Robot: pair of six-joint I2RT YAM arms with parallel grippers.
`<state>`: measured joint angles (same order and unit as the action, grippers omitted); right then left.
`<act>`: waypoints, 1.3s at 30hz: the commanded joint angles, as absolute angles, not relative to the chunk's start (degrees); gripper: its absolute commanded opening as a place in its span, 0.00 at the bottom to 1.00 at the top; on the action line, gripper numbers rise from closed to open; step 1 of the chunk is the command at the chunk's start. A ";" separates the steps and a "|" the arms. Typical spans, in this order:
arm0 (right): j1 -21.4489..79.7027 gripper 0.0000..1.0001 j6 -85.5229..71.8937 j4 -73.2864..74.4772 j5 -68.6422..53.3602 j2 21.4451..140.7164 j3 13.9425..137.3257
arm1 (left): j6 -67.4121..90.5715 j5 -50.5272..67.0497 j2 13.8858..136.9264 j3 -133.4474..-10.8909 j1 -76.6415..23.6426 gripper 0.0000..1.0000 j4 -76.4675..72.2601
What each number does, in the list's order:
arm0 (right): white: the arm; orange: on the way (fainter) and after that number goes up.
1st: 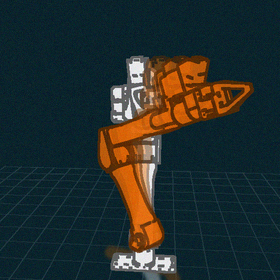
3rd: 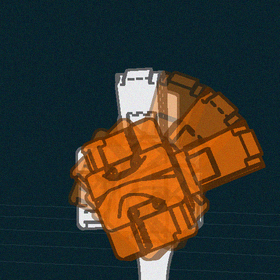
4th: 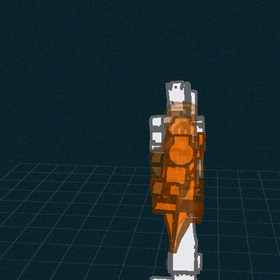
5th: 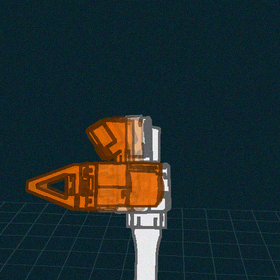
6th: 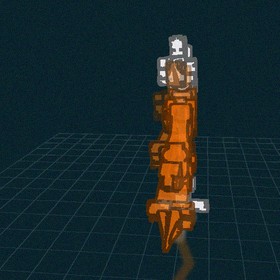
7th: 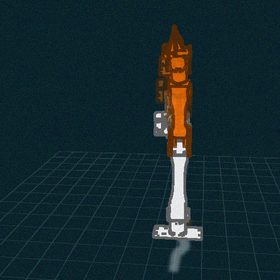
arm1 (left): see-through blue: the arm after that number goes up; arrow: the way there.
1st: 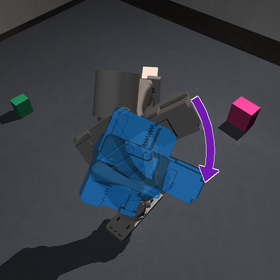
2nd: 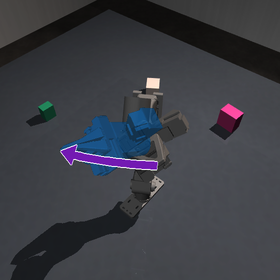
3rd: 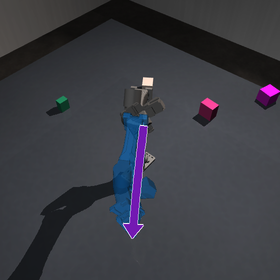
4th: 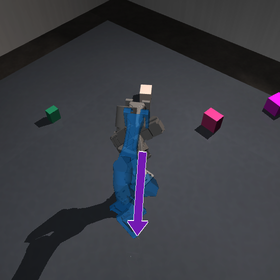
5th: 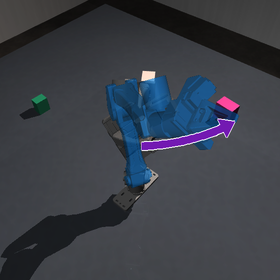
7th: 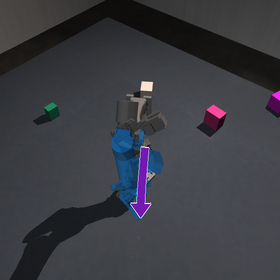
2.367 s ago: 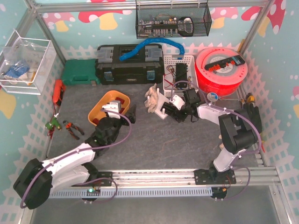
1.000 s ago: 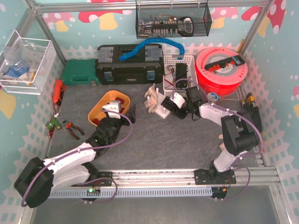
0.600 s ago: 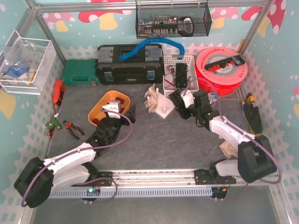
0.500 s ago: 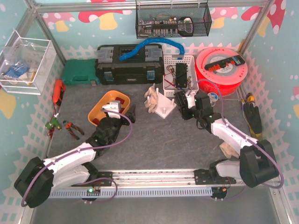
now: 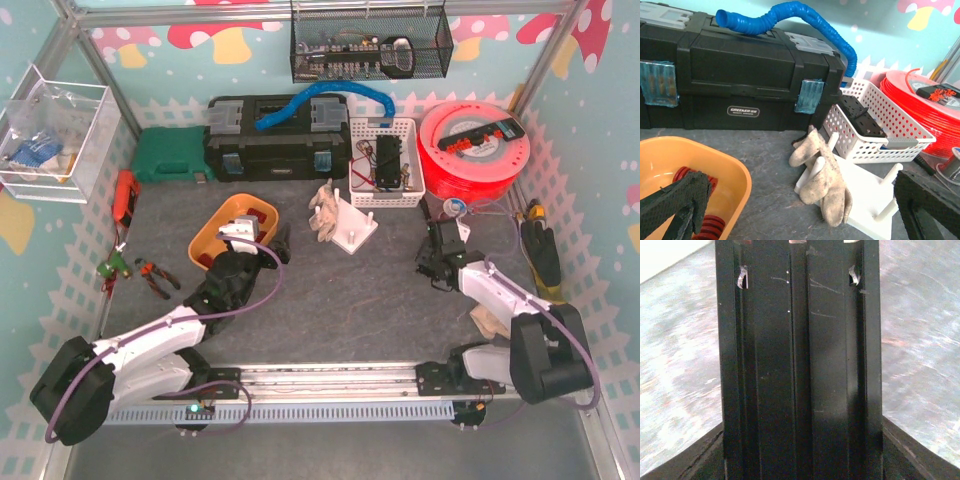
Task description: Install the large spring
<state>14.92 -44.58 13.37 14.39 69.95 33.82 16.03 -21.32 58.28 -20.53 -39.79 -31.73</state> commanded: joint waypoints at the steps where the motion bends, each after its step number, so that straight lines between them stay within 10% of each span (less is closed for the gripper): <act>1: 10.99 0.43 -53.75 15.33 17.33 72.71 34.32 | 15.38 -21.80 58.45 -19.86 -40.01 0.99 -32.87; 24: 4.65 0.84 -50.53 18.63 21.50 77.02 39.52 | 15.03 -21.82 60.44 -20.52 -39.99 0.99 -32.93; 34: 10.45 0.95 -31.25 -0.16 -10.40 63.12 34.88 | 14.60 -15.01 70.16 -24.10 -40.00 0.98 -32.92; 39: 15.62 0.98 -30.08 -2.93 -5.85 60.33 31.61 | 15.85 -9.78 79.30 -31.59 -40.08 0.77 -27.39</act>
